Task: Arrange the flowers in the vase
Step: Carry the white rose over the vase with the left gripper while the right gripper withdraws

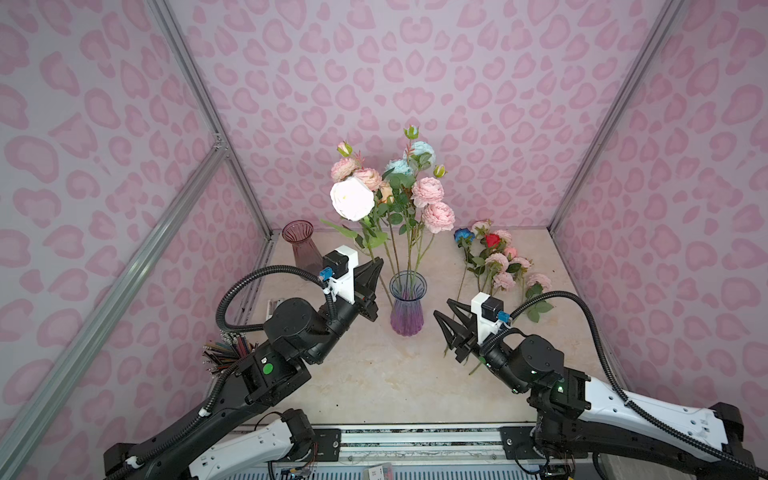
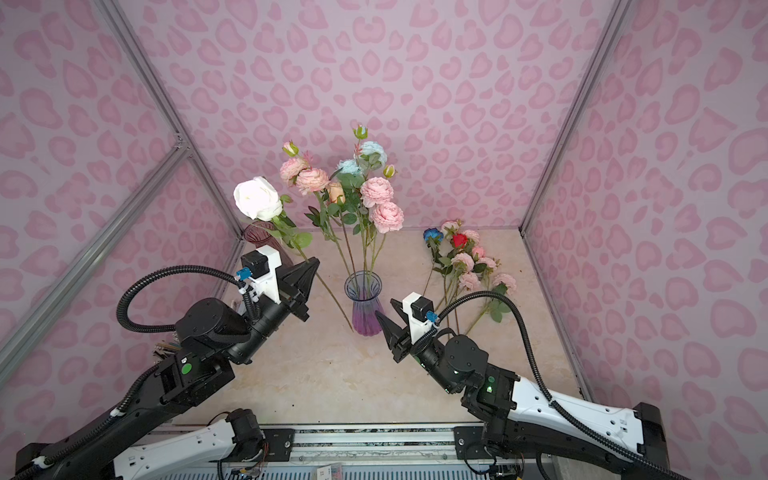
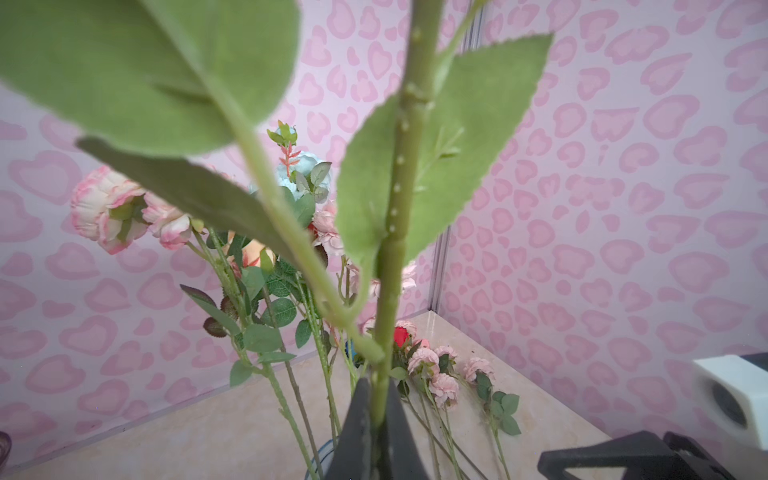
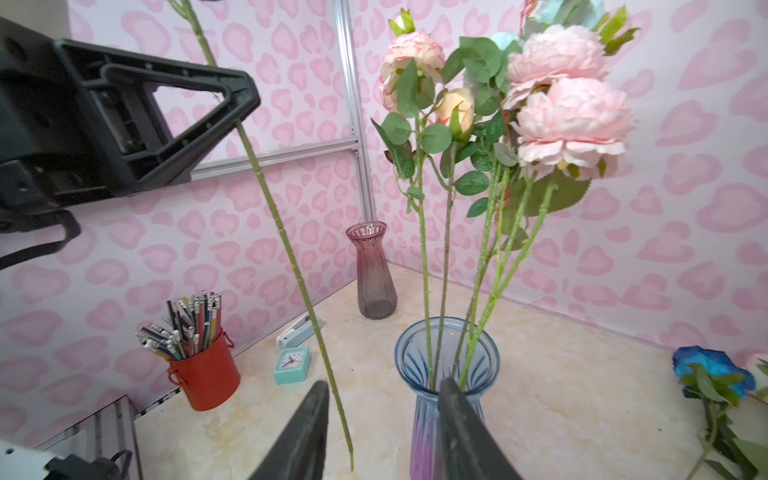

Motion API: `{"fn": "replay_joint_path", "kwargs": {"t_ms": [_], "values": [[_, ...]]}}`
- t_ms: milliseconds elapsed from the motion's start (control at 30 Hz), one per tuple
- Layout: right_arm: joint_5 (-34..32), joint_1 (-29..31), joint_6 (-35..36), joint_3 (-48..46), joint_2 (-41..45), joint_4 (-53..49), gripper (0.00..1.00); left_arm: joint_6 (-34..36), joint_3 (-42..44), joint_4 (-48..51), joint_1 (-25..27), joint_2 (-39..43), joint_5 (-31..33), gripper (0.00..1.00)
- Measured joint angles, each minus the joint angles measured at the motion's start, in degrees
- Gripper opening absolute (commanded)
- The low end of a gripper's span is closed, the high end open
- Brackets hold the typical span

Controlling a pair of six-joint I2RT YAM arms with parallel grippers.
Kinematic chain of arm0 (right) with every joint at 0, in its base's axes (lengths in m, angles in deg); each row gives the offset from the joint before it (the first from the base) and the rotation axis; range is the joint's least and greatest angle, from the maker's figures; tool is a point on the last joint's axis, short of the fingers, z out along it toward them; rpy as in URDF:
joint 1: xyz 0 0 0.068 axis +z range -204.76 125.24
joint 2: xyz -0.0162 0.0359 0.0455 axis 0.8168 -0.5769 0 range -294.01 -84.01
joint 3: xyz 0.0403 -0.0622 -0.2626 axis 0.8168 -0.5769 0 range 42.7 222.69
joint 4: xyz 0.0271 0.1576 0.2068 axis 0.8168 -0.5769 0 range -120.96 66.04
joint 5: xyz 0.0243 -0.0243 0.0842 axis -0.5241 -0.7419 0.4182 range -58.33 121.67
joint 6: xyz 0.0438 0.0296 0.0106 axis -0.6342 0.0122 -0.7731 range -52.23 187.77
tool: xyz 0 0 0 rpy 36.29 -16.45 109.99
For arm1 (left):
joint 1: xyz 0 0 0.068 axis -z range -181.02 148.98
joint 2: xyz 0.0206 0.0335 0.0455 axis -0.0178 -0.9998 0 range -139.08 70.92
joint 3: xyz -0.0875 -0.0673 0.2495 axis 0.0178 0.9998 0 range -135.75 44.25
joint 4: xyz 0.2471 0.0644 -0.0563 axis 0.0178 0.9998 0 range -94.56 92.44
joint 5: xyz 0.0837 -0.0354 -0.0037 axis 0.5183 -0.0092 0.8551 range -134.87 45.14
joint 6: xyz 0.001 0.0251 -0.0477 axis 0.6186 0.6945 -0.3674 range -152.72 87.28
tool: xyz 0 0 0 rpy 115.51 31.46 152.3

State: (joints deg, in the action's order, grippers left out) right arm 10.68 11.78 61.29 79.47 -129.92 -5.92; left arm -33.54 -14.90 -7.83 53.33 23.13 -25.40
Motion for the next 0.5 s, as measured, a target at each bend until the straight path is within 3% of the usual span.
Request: {"fn": "replay_joint_path", "kwargs": {"t_ms": [233, 500], "values": [[-7.3, -5.2, -5.0, 0.0, 1.9, -3.5, 0.43, 2.9, -4.7, -1.9, 0.0, -3.5, 0.2, 0.04], [-8.5, -10.1, -11.1, -4.5, 8.5, -5.2, 0.43, 8.4, -13.2, -6.6, -1.3, -14.3, -2.6, 0.04]]}}
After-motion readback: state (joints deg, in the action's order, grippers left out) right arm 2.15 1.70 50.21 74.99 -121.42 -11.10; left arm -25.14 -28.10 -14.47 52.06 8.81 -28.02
